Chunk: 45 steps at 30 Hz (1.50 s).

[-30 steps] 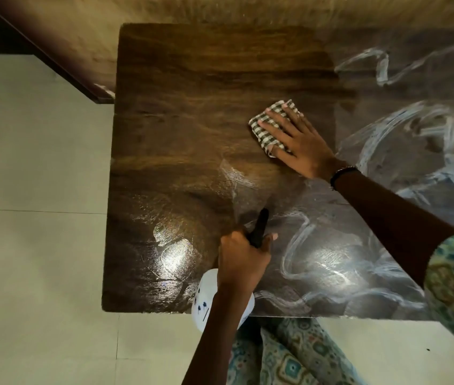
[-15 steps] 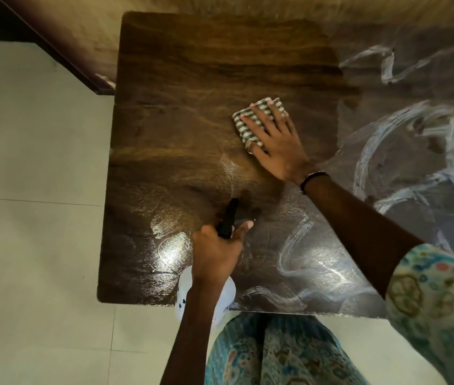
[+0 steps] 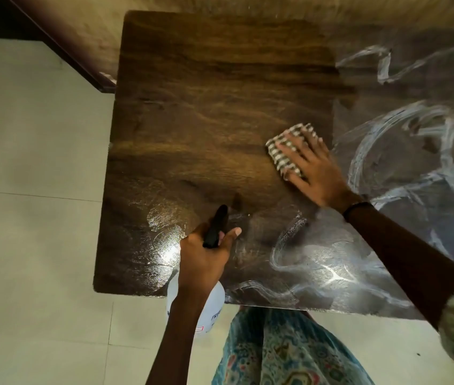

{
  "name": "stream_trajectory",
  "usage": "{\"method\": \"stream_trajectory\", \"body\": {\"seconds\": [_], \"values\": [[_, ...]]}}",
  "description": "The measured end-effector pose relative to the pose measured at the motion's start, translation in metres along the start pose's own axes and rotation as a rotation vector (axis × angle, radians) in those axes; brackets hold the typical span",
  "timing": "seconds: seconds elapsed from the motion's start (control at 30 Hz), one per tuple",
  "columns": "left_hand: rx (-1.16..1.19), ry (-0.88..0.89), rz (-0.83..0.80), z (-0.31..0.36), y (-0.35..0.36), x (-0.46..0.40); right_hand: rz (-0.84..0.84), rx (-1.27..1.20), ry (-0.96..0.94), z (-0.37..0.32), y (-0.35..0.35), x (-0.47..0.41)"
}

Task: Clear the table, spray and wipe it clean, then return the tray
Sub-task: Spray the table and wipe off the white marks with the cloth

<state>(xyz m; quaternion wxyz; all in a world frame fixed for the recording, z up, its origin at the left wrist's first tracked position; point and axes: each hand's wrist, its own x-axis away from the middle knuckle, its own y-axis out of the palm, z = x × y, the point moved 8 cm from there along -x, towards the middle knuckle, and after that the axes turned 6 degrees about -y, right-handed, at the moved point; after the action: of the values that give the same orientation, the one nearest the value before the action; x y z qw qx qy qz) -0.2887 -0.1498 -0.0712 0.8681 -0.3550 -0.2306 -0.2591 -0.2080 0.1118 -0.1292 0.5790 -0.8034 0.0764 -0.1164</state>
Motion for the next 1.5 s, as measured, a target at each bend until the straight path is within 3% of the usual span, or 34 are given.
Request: {"method": "stream_trajectory", "body": {"seconds": [0.13,0.2,0.3,0.43,0.57,0.73,0.8,0.9,0.97,1.1,1.3,1.5], "values": [[-0.018,0.029,-0.003,-0.006,0.004,0.005,0.100,-0.038,0.313,-0.018,-0.002,-0.046],[-0.014,0.031,-0.009,-0.007,0.007,0.009,0.050,-0.035,0.213,-0.053,0.010,-0.066],[-0.041,0.049,-0.021,-0.005,0.011,0.014,0.002,0.007,-0.099,-0.107,0.029,-0.058],[-0.052,0.044,-0.069,-0.007,0.018,0.018,-0.048,0.064,-0.288,-0.102,0.038,0.006],[-0.058,0.080,-0.111,-0.009,0.028,0.025,-0.033,0.047,-0.170,-0.039,0.016,0.036],[-0.100,0.102,-0.135,-0.016,0.045,0.039,0.062,-0.036,0.197,-0.026,0.008,-0.016],[-0.100,0.091,-0.153,-0.016,0.053,0.048,0.014,-0.027,0.139,-0.048,0.015,-0.035],[-0.135,0.095,-0.146,-0.018,0.062,0.060,-0.099,0.037,-0.196,-0.071,0.023,-0.035],[-0.124,0.103,-0.136,-0.018,0.066,0.067,-0.120,0.061,-0.299,-0.060,0.021,-0.019],[-0.105,0.131,-0.048,-0.017,0.064,0.076,-0.077,0.024,-0.256,-0.035,0.012,0.012],[-0.060,0.061,-0.055,-0.032,0.063,0.080,-0.111,-0.013,-0.206,-0.034,0.010,0.020],[-0.050,-0.014,0.057,-0.047,0.044,0.075,-0.107,-0.003,-0.170,-0.034,0.012,0.021]]}}
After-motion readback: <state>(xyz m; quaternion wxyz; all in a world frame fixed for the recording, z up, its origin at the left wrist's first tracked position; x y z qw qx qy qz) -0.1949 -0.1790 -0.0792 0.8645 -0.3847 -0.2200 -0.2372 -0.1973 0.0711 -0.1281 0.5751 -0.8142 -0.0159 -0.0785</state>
